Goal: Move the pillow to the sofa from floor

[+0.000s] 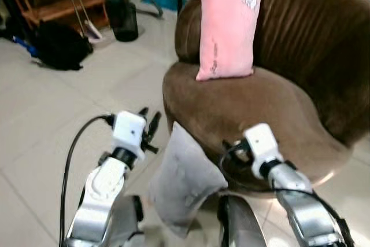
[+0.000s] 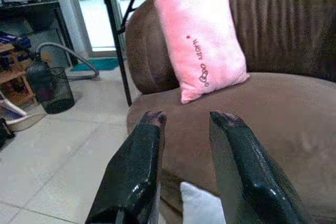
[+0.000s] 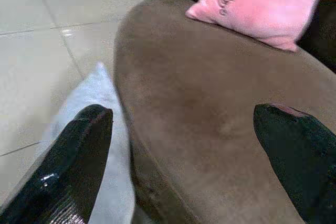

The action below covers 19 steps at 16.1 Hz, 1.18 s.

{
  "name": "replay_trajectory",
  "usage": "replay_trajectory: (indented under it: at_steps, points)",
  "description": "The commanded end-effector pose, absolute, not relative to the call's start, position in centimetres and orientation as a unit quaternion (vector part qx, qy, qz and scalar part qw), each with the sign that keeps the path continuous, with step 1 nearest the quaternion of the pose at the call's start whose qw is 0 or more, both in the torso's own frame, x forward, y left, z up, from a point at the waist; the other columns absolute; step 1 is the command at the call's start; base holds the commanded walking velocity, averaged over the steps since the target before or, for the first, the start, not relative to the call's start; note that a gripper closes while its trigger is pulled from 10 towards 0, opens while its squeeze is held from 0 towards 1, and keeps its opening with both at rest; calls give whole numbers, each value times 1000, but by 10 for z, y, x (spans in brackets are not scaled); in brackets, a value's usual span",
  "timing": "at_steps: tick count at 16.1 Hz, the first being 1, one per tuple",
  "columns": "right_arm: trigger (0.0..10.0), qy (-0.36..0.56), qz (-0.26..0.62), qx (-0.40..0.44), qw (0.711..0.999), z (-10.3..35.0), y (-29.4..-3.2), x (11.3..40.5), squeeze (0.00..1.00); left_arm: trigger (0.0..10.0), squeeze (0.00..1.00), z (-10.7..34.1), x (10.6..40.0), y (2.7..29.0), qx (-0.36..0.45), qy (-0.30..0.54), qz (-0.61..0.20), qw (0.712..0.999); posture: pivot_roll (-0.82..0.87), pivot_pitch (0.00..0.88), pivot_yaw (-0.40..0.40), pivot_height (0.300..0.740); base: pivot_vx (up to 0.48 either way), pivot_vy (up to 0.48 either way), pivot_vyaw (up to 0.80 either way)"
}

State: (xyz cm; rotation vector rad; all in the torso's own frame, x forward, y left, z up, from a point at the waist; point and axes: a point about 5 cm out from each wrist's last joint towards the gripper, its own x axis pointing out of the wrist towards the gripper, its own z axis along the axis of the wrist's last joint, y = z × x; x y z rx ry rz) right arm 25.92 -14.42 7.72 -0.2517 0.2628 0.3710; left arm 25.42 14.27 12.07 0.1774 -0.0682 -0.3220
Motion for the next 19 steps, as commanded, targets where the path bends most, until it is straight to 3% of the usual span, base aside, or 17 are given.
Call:
replay_trajectory:
  at_steps: [1,6,9,10,11,14,19]
  points:
    - [10000,127,191,-102,968,76,-136,262,0,10000,0,116,252,150,102,-23,-156,982,-15,34,-34,511,0,0,0]
    - [10000,142,203,-100,964,60,-124,276,0,10000,0,108,249,157,122,-14,-166,978,-22,76,-24,466,0,0,0]
    - [10000,136,193,-113,965,57,-116,281,0,10000,0,105,240,161,125,-7,-170,977,-20,136,-17,466,0,0,0]
    - [10000,142,192,-104,966,54,-115,285,541,10000,0,102,238,163,129,0,-177,976,-16,157,-10,466,0,0,0]
    - [10000,156,203,-71,964,52,-112,288,1000,10000,0,101,237,165,125,2,-181,975,-10,175,-2,466,0,0,0]
    - [10000,179,163,-72,968,47,-111,303,1000,10000,0,108,233,172,97,1,-188,977,16,216,15,466,0,0,0]
    - [10000,222,98,-7,970,43,-117,330,1000,10000,0,125,215,168,81,11,-299,951,105,259,34,466,0,0,0]
